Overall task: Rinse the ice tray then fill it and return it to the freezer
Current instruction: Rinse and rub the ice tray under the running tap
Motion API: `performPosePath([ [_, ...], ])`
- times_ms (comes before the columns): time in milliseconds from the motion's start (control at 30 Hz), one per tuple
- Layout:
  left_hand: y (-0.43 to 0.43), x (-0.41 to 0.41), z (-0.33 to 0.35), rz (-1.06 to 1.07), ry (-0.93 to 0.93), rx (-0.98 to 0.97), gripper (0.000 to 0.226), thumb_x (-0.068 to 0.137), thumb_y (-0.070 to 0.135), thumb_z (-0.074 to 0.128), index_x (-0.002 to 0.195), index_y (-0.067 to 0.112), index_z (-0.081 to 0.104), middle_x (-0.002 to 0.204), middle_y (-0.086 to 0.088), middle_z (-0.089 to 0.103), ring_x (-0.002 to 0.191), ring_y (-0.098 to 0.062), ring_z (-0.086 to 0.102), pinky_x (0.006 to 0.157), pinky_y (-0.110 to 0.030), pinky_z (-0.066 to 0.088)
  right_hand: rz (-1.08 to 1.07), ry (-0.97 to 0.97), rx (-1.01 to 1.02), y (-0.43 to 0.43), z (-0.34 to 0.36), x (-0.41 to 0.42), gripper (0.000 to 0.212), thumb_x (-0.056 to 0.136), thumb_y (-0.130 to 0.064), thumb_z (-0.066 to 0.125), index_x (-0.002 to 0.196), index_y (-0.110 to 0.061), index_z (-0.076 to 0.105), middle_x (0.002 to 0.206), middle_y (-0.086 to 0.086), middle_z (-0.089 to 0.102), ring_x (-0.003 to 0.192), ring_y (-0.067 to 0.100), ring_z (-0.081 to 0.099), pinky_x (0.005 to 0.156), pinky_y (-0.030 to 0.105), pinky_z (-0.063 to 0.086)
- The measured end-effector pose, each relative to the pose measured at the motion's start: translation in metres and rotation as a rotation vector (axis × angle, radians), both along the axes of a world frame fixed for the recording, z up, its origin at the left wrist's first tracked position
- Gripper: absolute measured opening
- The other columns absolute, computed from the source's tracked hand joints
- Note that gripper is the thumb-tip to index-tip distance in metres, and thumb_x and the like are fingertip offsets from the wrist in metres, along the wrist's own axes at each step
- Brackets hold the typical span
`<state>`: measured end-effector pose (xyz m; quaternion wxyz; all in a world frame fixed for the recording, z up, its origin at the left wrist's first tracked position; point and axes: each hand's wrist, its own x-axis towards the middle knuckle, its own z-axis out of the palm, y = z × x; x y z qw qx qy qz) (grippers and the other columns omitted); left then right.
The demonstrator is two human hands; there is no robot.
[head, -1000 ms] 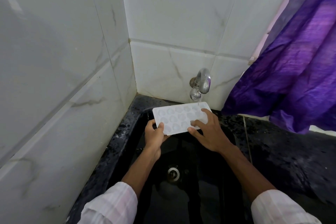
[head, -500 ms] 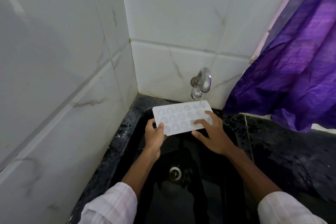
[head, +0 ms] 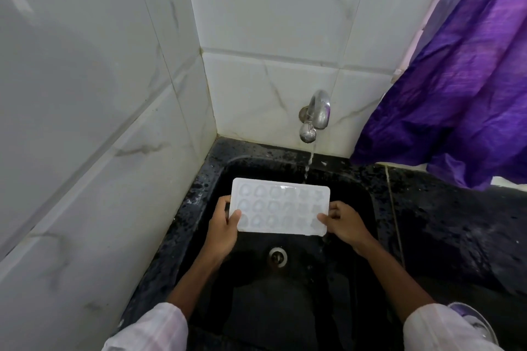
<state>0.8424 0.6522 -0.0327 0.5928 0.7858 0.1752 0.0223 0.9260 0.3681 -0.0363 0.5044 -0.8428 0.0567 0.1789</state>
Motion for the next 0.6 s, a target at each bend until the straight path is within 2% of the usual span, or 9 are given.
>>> performPosePath([
  [100, 0.008, -0.005, -0.001, -0.023, -0.048, 0.090, 0.028, 0.097, 0.032, 0.055, 0.123, 0.025, 0.046, 0.114, -0.001, 0.069, 0.100, -0.016, 0.070, 0.083, -0.042, 0.059, 0.016, -0.066, -0.029, 0.000, -0.001, -0.005, 0.016, 0.088, -0.015, 0.075, 0.097, -0.009, 0.063, 0.096, 0.004, 0.072, 0.086, 0.014, 0.070, 0.074, 0.031, 0.060],
  [167, 0.010, -0.004, 0.003, -0.012, -0.081, 0.147, 0.020, 0.100, 0.021, 0.057, 0.118, 0.025, 0.048, 0.105, 0.006, 0.070, 0.095, -0.006, 0.069, 0.077, -0.029, 0.058, 0.013, -0.150, -0.039, -0.001, 0.000, -0.005, 0.017, 0.085, -0.013, 0.078, 0.094, -0.009, 0.065, 0.092, 0.001, 0.073, 0.086, 0.013, 0.071, 0.080, 0.033, 0.060],
  [233, 0.011, -0.001, 0.008, -0.003, -0.125, 0.187, 0.018, 0.099, 0.013, 0.058, 0.112, 0.024, 0.051, 0.099, 0.016, 0.069, 0.090, 0.005, 0.067, 0.072, -0.020, 0.054, 0.008, -0.226, -0.022, -0.001, 0.006, -0.004, 0.020, 0.083, -0.011, 0.079, 0.099, -0.010, 0.067, 0.092, -0.003, 0.073, 0.086, 0.006, 0.069, 0.081, 0.024, 0.058],
  [333, 0.013, 0.001, 0.014, 0.010, -0.188, 0.199, 0.016, 0.096, 0.007, 0.061, 0.110, 0.016, 0.058, 0.100, 0.019, 0.069, 0.093, 0.008, 0.067, 0.078, -0.021, 0.056, -0.004, -0.333, 0.013, -0.002, 0.015, -0.004, 0.027, 0.083, -0.008, 0.079, 0.108, -0.010, 0.069, 0.091, -0.008, 0.072, 0.085, -0.005, 0.068, 0.078, 0.010, 0.053],
  [400, 0.015, 0.003, 0.017, 0.023, -0.236, 0.212, 0.012, 0.095, 0.006, 0.064, 0.103, 0.013, 0.059, 0.097, 0.013, 0.072, 0.094, 0.001, 0.069, 0.081, -0.027, 0.057, -0.016, -0.424, 0.000, -0.003, 0.022, -0.006, 0.017, 0.081, -0.009, 0.080, 0.094, -0.006, 0.068, 0.084, -0.007, 0.072, 0.079, -0.009, 0.066, 0.071, 0.005, 0.048],
  [500, 0.017, 0.006, 0.019, 0.026, -0.303, 0.283, 0.014, 0.093, 0.009, 0.068, 0.090, 0.018, 0.058, 0.096, -0.002, 0.075, 0.097, -0.008, 0.071, 0.079, -0.035, 0.058, -0.010, -0.591, -0.053, -0.007, 0.029, -0.009, 0.024, 0.081, -0.008, 0.080, 0.074, -0.020, 0.060, 0.073, -0.008, 0.068, 0.069, 0.000, 0.063, 0.059, 0.007, 0.042],
  [600, 0.018, 0.006, 0.018, -0.012, -0.313, 0.318, 0.032, 0.092, 0.009, 0.068, 0.084, 0.037, 0.054, 0.111, 0.001, 0.075, 0.109, -0.005, 0.068, 0.084, -0.032, 0.059, 0.089, -0.649, -0.102, -0.013, 0.020, -0.012, 0.032, 0.083, 0.001, 0.076, 0.071, -0.021, 0.056, 0.067, -0.013, 0.063, 0.064, 0.002, 0.062, 0.055, 0.015, 0.045],
])
